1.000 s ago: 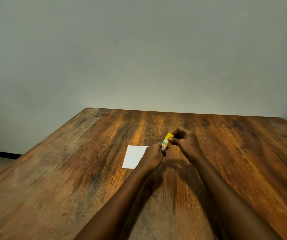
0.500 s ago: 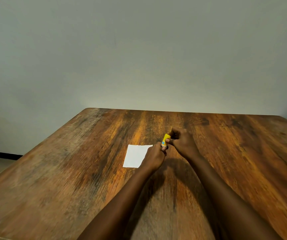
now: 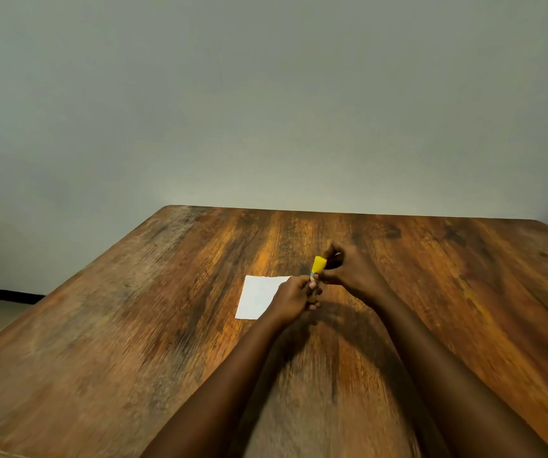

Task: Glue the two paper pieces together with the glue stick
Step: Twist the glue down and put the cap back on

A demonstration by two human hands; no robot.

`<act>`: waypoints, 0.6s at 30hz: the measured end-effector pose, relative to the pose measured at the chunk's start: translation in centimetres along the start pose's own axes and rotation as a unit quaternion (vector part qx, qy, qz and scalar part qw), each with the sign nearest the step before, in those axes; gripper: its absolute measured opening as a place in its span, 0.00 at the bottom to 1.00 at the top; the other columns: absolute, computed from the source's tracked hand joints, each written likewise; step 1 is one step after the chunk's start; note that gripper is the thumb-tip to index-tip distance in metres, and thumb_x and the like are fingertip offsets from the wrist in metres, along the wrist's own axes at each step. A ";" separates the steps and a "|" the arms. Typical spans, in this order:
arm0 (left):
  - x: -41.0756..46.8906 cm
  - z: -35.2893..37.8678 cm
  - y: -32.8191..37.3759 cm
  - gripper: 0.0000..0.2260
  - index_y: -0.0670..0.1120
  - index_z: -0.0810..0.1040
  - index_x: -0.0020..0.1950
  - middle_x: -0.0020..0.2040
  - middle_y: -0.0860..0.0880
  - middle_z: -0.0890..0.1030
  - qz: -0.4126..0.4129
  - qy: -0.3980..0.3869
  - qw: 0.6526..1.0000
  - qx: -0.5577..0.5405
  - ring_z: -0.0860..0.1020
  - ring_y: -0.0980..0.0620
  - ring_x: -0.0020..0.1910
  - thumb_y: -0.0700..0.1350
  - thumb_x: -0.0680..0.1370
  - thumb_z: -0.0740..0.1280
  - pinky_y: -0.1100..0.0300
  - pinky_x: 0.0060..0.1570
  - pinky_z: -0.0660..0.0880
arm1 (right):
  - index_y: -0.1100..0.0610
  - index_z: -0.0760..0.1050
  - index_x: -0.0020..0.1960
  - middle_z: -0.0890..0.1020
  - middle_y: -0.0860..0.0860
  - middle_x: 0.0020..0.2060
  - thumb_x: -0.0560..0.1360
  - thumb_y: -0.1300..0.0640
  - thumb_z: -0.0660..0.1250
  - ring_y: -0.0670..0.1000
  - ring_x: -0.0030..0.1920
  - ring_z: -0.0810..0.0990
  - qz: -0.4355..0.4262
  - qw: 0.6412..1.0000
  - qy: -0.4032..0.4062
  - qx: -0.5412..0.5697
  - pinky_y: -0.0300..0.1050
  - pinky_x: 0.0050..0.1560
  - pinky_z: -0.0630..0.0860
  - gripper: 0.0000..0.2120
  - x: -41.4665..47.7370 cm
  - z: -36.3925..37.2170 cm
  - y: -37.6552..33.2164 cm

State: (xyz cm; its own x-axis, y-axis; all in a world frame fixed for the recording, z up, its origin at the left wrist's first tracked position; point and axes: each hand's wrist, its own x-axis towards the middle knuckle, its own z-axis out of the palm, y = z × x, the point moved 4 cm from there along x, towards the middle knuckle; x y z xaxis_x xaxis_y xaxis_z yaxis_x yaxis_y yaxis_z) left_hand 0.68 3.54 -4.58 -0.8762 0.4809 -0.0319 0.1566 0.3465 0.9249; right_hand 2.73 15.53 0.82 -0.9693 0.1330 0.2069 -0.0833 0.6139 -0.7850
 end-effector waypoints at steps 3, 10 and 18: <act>0.1 -0.5 -0.2 0.12 0.40 0.77 0.53 0.43 0.46 0.75 -0.011 0.004 0.999 0.049 0.74 0.52 0.38 0.40 0.83 0.54 0.53 0.44 0.72 | 0.59 0.72 0.45 0.83 0.60 0.46 0.67 0.67 0.74 0.55 0.45 0.84 0.010 0.999 0.015 0.028 0.46 0.43 0.82 0.12 -0.3 0.4 0.8; 0.2 -3.6 -2.3 0.17 0.41 0.72 0.69 0.70 0.43 0.73 -0.061 0.105 0.969 0.217 0.72 0.47 0.68 0.38 0.81 0.59 0.59 0.64 0.67 | 0.61 0.78 0.56 0.83 0.59 0.51 0.69 0.67 0.72 0.55 0.50 0.82 0.031 0.998 0.046 -0.006 0.47 0.52 0.79 0.16 -0.5 0.3 3.0; 0.2 -3.5 -6.4 0.34 0.46 0.61 0.75 0.76 0.40 0.59 -0.178 0.054 0.923 0.337 0.52 0.39 0.76 0.62 0.75 0.64 0.44 0.73 0.55 | 0.61 0.77 0.60 0.82 0.58 0.56 0.69 0.67 0.71 0.54 0.54 0.80 0.034 0.995 0.040 -0.087 0.42 0.51 0.75 0.19 -0.6 0.3 3.9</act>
State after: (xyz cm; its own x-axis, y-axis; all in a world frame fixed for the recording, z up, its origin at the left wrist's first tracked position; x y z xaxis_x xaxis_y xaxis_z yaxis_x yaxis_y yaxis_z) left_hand -2.09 -1.41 -9.20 -0.9613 0.1695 -0.2171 0.0657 0.9066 0.4169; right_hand 2.94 17.57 -2.51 -0.9492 0.2356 0.2087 0.0288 0.7254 -0.6877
